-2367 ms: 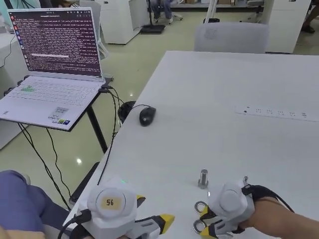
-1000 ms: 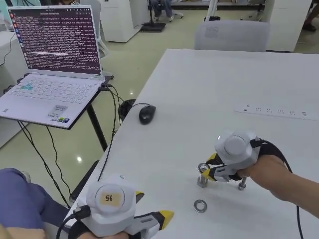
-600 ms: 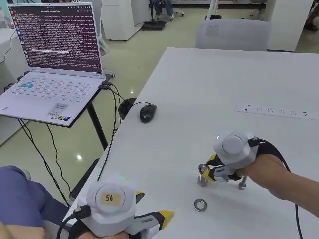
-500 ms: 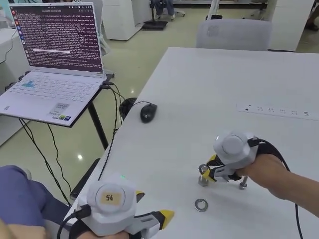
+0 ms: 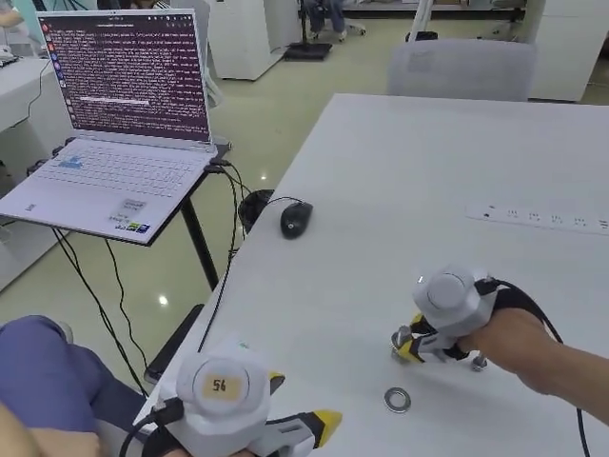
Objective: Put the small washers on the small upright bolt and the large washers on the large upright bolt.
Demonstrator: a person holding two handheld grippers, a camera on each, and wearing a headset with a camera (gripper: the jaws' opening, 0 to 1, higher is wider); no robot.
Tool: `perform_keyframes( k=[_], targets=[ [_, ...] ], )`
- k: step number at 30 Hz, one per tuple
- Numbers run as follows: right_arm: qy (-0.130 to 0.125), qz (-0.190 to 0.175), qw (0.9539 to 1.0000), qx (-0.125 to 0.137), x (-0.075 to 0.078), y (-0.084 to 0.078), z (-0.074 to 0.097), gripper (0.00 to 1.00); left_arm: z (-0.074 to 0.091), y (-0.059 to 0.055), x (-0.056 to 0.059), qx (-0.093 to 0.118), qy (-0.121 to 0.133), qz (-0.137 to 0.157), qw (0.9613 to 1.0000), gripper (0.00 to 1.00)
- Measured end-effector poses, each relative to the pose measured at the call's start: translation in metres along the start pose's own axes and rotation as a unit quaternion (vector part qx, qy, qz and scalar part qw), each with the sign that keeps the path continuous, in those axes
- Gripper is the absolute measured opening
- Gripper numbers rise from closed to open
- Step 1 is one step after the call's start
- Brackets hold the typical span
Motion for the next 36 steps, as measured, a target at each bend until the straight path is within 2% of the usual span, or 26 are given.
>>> perform_keyframes(
  k=[9,17,20,23,29,34,36],
  targets=[
    [-0.004,-0.024,0.9996,-0.014,-0.003,-0.008,-0.011,0.24,-0.002,0.000,0.000,-0.004,-0.003,-0.002,1.0000,0.49],
    [-0.004,-0.029,0.9996,-0.004,-0.003,-0.015,-0.004,0.24,-0.002,0.001,0.000,-0.004,-0.002,-0.003,1.0000,0.49],
    [-0.014,-0.035,0.9991,-0.021,-0.004,-0.024,0.003,0.22,-0.001,0.000,-0.001,-0.003,0.000,-0.001,1.0000,0.49],
    [-0.002,-0.048,0.9987,-0.019,-0.010,-0.034,0.009,0.22,-0.002,0.000,0.000,-0.002,0.000,0.001,1.0000,0.49],
    [0.017,-0.035,0.9989,-0.024,-0.027,-0.040,0.014,0.21,-0.004,0.000,0.005,-0.003,-0.005,0.000,1.0000,0.49],
    [0.045,-0.027,0.9984,-0.021,-0.040,-0.041,0.013,0.21,-0.004,0.001,0.005,-0.001,-0.006,-0.001,1.0000,0.49],
    [0.063,-0.020,0.9977,-0.015,-0.047,-0.040,0.011,0.22,-0.004,0.001,0.005,-0.001,-0.006,-0.002,1.0000,0.49]
  ],
)
Point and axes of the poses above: the centre of the closed fingertips' face, and the gripper's own axes: z roughly backward along the fingers, x roughly to its right, y roughly out of its top, the point moved 8 cm from there along z, roughly backward along the fingers, and after that the axes turned 10 degrees about x, right-handed, at the moved point
